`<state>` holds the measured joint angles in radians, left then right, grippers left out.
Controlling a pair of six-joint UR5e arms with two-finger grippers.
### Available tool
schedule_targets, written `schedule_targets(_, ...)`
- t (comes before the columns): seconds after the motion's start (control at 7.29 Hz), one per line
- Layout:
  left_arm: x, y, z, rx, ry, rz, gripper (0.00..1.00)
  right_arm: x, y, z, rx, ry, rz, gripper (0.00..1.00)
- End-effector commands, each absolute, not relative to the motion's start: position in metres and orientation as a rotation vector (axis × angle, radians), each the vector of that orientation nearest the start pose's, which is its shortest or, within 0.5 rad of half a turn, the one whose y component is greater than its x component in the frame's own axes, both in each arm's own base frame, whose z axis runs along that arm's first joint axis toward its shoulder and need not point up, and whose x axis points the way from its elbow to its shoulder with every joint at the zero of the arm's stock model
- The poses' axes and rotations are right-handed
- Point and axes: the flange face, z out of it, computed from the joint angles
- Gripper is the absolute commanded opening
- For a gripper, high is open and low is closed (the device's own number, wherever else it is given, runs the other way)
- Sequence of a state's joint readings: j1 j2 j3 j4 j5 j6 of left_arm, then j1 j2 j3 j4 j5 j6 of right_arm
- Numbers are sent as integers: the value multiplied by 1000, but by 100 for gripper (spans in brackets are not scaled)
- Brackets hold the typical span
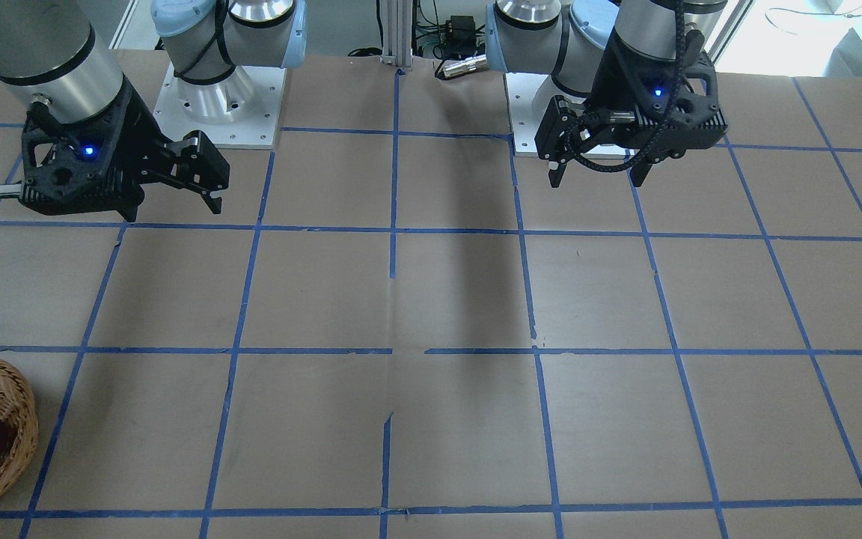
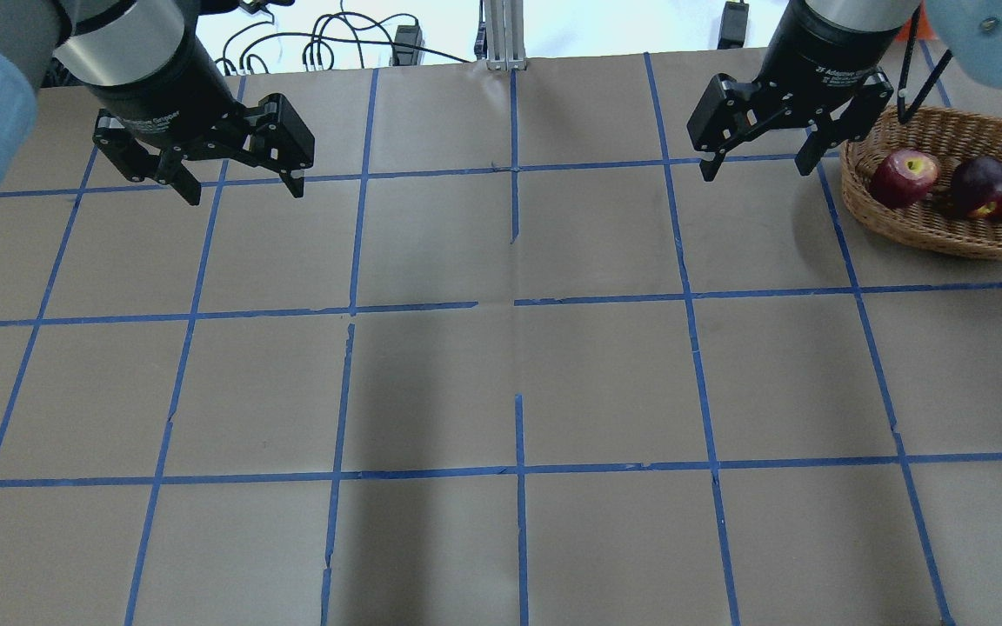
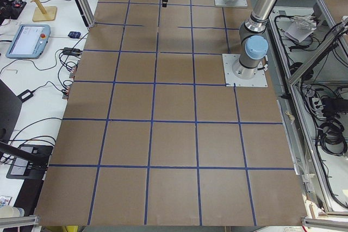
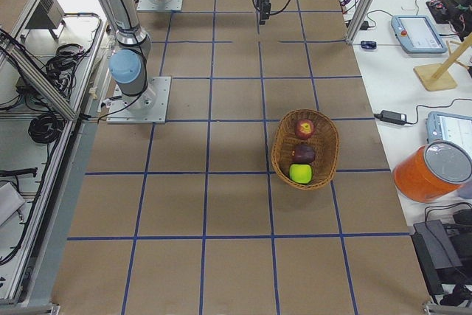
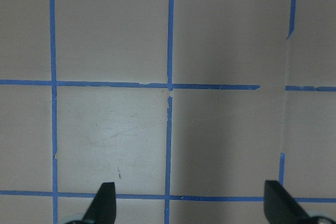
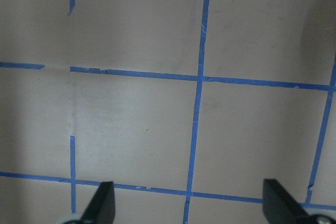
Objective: Put all apples into basket
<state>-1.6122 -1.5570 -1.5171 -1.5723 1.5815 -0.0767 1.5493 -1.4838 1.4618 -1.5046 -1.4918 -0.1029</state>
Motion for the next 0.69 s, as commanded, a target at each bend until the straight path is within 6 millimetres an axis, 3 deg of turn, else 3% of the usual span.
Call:
schedule_targets(0.0, -152, -486, 521, -56, 3131, -104, 100, 130, -527, 491, -122, 3056, 60, 100)
schedule_targets(0.55, -153, -486, 521, -56, 3134, -104, 100, 130, -529, 491, -122, 3058, 51, 100)
